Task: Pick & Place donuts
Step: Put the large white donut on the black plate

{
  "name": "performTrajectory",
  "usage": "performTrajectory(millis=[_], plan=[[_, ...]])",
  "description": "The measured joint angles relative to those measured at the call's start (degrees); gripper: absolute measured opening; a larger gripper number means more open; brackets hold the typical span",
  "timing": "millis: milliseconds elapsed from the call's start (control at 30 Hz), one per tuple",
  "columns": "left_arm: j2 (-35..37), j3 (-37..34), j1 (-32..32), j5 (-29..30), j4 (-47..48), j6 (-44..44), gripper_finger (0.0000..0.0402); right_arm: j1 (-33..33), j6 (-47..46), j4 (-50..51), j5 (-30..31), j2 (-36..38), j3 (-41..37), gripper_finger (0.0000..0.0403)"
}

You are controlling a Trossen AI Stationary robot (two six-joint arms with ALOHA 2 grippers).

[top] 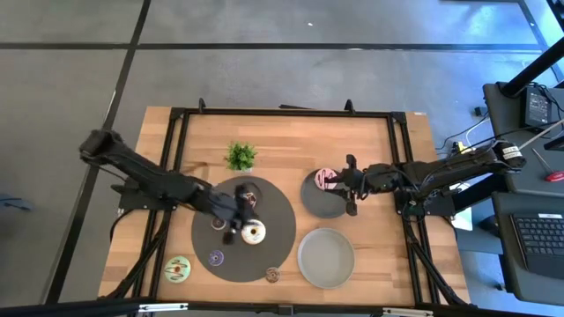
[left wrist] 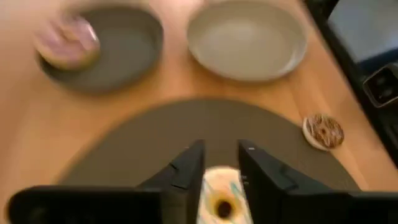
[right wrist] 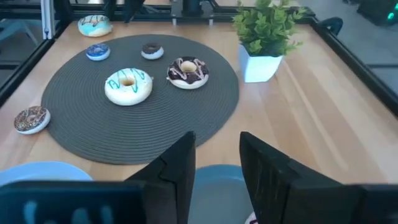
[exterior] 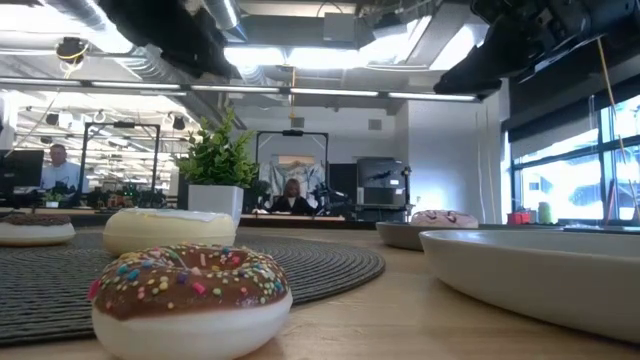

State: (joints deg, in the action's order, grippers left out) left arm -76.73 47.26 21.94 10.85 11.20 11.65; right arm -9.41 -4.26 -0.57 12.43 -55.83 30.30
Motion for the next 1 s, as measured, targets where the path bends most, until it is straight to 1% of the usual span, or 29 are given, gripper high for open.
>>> performTrajectory(millis=[67,133,333,400,700,867,1000], plan=[[-4.5,3.3,0.5,-2.2,3.4,4.4,0.0094,0.0,-0.9,0.3,0.0,0.0,0.0,0.0127],[-8.1,5.2,0.8,-3.5,5.3,7.5,0.0093,0.0,-1.8,1.3,0.0,0.0,0.0,0.0127],[-14.8,5.6,1.6,-3.8,6.2,13.7,0.0091,0.0,-3.2,2.8,0.0,0.0,0.0,0.0127],[-16.3,5.6,1.8,-4.7,6.4,14.2,0.0093,0.0,-3.2,2.8,0.0,0.0,0.0,0.0127],[-20.9,5.7,2.4,-4.7,4.0,14.2,0.0092,0.0,-2.9,3.0,0.0,0.0,0.0,0.0127],[-21.3,5.7,2.4,-4.9,3.6,14.7,0.0095,0.0,-2.9,3.0,0.0,0.0,0.0,0.0127],[-21.4,5.7,2.4,-6.1,3.1,15.7,0.0096,0.0,-2.8,3.4,0.0,0.0,0.0,0.0127]])
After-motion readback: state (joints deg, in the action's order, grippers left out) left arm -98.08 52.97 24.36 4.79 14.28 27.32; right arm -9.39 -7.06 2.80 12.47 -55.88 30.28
